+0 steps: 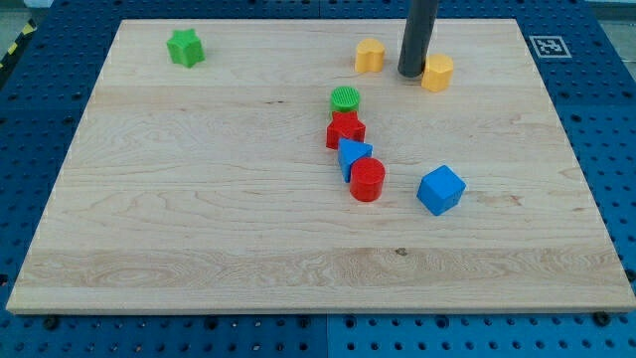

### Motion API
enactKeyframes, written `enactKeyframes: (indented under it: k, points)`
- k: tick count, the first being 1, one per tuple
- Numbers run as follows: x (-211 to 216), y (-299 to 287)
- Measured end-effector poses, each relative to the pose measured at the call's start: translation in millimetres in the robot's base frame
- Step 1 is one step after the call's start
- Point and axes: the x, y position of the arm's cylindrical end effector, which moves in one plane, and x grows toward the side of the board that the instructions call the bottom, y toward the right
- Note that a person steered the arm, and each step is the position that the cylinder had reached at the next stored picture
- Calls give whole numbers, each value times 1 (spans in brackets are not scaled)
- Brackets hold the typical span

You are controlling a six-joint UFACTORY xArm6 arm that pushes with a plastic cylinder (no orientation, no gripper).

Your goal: Separate the yellow blocks

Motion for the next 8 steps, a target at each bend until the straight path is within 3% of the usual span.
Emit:
enactKeyframes:
  k: [2, 5, 8]
  points:
    - [-9, -64]
    - [-9, -61]
    - [24, 16]
